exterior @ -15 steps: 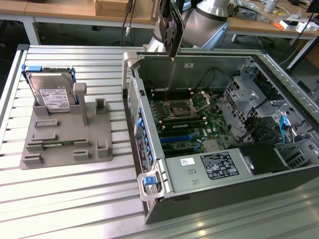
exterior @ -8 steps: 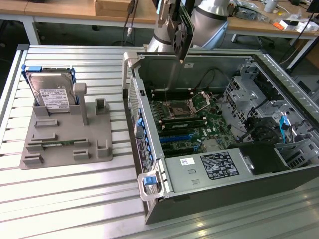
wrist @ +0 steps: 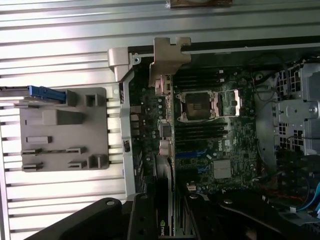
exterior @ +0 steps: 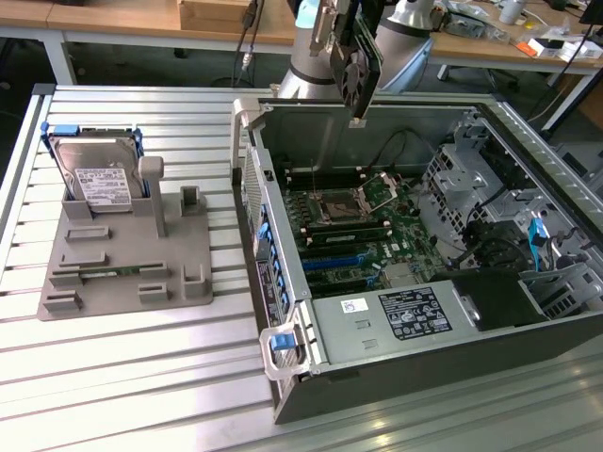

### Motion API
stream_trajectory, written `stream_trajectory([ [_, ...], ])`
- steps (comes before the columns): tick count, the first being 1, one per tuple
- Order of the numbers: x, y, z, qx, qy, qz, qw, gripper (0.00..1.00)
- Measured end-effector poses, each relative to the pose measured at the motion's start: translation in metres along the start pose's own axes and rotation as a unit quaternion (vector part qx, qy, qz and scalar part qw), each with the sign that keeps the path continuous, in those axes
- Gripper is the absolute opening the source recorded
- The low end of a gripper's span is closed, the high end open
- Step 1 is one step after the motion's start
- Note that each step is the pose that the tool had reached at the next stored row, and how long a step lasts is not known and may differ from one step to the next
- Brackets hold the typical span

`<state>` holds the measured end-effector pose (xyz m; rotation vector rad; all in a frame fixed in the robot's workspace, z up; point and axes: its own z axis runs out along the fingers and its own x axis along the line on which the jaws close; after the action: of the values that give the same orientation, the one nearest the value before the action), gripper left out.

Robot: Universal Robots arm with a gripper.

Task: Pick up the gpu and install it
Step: 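Pick up the gpu and move the gpu toward the slot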

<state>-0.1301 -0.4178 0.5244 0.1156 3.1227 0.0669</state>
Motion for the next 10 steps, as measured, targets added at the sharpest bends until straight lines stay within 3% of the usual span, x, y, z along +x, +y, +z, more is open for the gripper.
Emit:
stream_trajectory([
  [10, -0.018, 0.0010, 0.0080, 0.0000, 0.0002, 0.000, 1.0000, 0.27],
])
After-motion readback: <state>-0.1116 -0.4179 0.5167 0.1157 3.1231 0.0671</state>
